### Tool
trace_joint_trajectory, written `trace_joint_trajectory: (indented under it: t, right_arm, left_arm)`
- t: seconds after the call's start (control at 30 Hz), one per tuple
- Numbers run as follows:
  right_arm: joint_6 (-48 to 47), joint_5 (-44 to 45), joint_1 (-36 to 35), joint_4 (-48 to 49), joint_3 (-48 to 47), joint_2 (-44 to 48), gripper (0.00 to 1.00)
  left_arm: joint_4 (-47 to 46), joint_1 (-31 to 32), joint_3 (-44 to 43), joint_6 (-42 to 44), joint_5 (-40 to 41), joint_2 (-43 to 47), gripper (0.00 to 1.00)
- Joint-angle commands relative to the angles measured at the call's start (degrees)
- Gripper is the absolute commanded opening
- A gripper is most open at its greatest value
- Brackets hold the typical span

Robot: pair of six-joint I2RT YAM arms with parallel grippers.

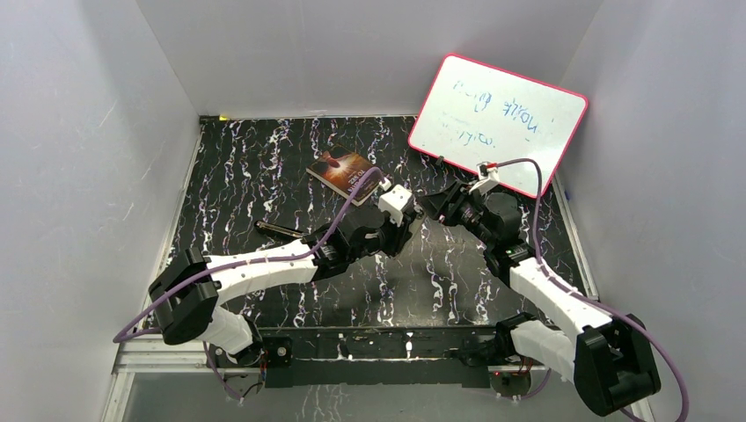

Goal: Load the staples into the stapler

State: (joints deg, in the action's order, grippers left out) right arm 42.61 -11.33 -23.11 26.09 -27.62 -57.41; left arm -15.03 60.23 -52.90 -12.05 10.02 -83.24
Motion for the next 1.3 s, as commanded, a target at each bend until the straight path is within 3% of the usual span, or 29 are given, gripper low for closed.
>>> trace_joint_trajectory:
  t: [0.0, 0.23, 0.43, 0.73, 0.83, 1.0, 1.27]
  right_arm:
    - [-1.0, -3.4, -1.1, 3.0, -1.7, -1.4, 0.6]
    - [-2.2, -4.9, -1.7, 3.3, -1.6, -1.8, 0.59]
    - [-1.8, -3.4, -1.9, 1.8, -0.9, -2.0, 0.46]
    - [-1.1, -4.8, -2.0, 3.2, -0.4, -3.7, 0.43]
    - [-0.9, -5.2, -2.0, 3.8, -0.3, -4.0, 0.31]
    - [-0.5, -3.5, -1.9, 3.9, 0.3, -3.9, 0.0]
    - [-0.5, -0.6, 1.6, 1.9, -0.5, -4.3, 0.0]
  left_arm:
    - [-4.1, 0.2, -0.4, -1.1, -0.4, 4.2, 0.0]
    - [-3.7, 0.2, -1.1, -2.1, -0.1, 3.3, 0.0]
    - [-5.1, 0.2, -1.1, -4.2, 1.3, 3.5, 0.0]
    - [-8.1, 0.2, -0.6, -7.2, 3.1, 4.6, 0.0]
    - [-8.8, 0.2, -0.5, -7.6, 3.9, 4.6, 0.0]
    - [-9.2, 0.0, 0.6, -7.9, 4.2, 7.4, 0.0]
    - [-8.2, -0.3, 6.8, -6.8, 6.3, 16.2, 0.0]
